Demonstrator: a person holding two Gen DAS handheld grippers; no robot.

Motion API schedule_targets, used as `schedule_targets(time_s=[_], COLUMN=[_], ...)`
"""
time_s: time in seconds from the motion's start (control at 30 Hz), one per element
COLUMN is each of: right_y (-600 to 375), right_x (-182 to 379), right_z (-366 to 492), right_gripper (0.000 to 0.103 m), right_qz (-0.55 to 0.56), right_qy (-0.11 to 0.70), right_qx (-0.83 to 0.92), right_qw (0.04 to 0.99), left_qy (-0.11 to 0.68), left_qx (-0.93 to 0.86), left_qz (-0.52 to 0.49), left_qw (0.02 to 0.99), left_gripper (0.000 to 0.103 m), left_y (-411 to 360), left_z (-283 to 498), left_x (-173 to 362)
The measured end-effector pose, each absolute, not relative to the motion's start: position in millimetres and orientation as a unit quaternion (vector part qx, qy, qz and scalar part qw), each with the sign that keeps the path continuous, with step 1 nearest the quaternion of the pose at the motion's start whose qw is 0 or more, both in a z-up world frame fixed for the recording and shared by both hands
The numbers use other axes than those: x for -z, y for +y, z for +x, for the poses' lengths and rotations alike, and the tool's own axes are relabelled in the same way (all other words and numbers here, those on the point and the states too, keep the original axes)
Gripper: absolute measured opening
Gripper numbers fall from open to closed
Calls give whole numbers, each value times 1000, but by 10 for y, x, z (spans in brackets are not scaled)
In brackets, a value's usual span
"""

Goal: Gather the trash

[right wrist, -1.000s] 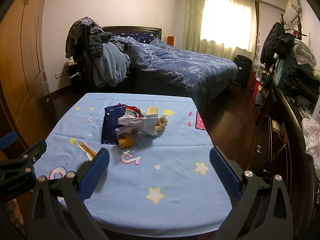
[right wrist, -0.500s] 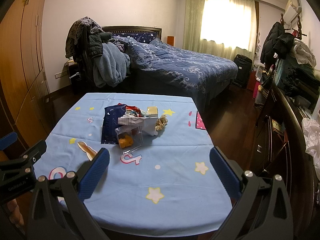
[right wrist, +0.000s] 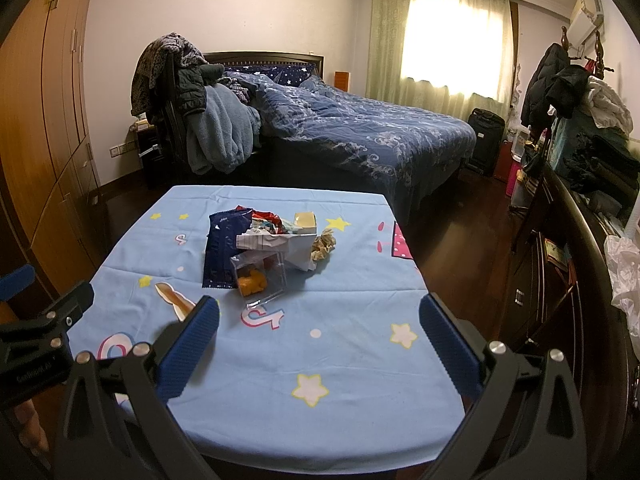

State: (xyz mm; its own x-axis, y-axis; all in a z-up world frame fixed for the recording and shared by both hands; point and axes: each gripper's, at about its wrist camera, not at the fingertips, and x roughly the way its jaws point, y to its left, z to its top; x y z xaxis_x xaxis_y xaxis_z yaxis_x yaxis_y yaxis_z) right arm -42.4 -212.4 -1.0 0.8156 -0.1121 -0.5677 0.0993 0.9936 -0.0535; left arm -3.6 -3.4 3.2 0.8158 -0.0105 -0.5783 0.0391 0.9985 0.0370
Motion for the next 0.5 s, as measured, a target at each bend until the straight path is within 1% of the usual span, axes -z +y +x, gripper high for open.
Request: schedule_targets(time_s=[0.3,0.5], right_y=[-2119,-2128], right_x=[40,87], right_z=[-378,-306], right_gripper=[100,100], right_qz=[-10,-8], right_qy=[302,307], right_qx=[54,52], right_qw=[952,950], left_qy=[306,314], left_qx=[13,14], left_qz=[24,23], left_qw=[952,949], left_gripper=[99,99], left_y=[-82,-116], left_z=[-59,-30], left_x=[-41,101])
